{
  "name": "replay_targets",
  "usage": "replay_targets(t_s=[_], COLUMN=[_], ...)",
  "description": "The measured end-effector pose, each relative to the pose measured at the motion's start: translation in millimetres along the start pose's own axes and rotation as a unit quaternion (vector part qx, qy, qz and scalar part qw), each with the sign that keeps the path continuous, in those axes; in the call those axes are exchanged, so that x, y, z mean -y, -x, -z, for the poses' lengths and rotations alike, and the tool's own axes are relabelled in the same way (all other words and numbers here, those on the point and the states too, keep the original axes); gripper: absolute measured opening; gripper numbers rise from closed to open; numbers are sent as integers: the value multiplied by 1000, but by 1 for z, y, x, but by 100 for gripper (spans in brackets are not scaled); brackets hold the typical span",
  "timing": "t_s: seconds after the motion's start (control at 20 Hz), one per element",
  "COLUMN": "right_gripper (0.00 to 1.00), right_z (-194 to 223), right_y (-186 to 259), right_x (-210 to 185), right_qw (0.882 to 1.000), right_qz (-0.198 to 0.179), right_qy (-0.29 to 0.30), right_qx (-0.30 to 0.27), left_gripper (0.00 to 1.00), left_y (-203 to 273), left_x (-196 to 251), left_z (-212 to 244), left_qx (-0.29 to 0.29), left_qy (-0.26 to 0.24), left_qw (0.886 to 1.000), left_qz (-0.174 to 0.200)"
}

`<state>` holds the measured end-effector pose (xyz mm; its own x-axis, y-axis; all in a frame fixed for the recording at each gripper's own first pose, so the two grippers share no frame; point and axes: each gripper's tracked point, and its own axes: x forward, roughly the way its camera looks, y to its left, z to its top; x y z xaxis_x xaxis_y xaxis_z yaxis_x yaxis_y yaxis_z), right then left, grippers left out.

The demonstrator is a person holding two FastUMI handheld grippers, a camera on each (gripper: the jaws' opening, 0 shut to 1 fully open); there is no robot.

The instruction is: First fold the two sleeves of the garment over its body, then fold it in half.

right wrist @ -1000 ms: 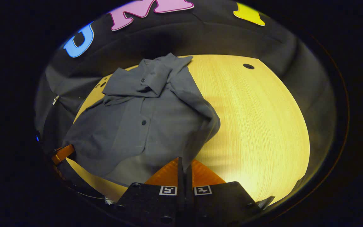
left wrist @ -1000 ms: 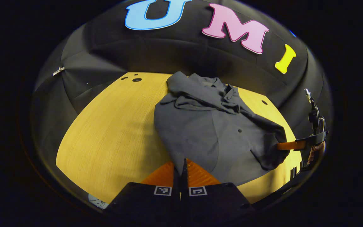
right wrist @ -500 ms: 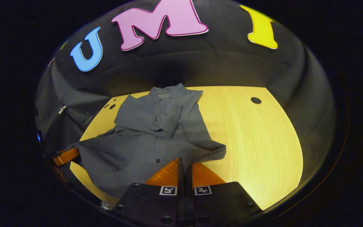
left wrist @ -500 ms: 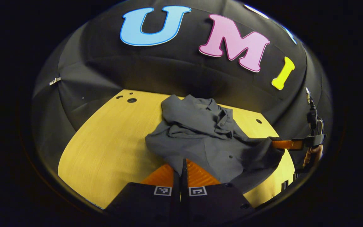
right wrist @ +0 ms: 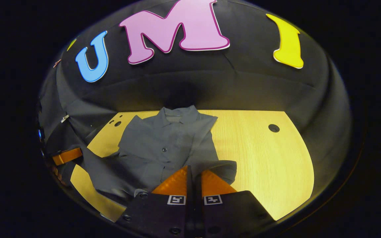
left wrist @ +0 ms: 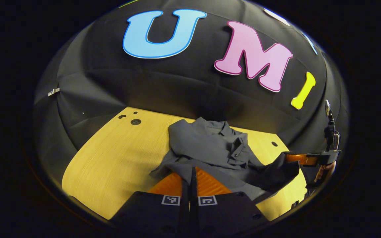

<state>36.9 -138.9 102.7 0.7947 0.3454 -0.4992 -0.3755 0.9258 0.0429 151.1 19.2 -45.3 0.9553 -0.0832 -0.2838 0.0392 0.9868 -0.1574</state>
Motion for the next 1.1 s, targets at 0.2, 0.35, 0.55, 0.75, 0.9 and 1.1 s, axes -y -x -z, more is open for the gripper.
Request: replay_targets(t_s=[0.2,0.35,0.55,0.75,0.9,1.1], right_gripper=[5,5,5,5,5,5], right_z=[-33,-60,-92,-117,-128,-133], right_y=[-22,-40,-69,-101,-129,-166], right_x=[11,16,22,28,34,45], right_qw=[999,998,997,994,993,992], right_qz=[16,23,29,35,40,50], right_qy=[1,-2,-11,0,-16,-32], right_qx=[30,52,77,99,107,110], left_gripper=[5,6,5,5,5,5], left_y=[-29,-55,-95,-139,-174,-219], left_x=[2,-2,-10,-22,-35,-42], left_z=[-33,-61,-91,-108,-120,-111], left_qx=[21,36,52,60,66,51], left_qy=[-14,-21,1,8,4,-4], left_qw=[1000,999,999,998,998,999], left_qz=[7,6,0,-1,-4,-7])
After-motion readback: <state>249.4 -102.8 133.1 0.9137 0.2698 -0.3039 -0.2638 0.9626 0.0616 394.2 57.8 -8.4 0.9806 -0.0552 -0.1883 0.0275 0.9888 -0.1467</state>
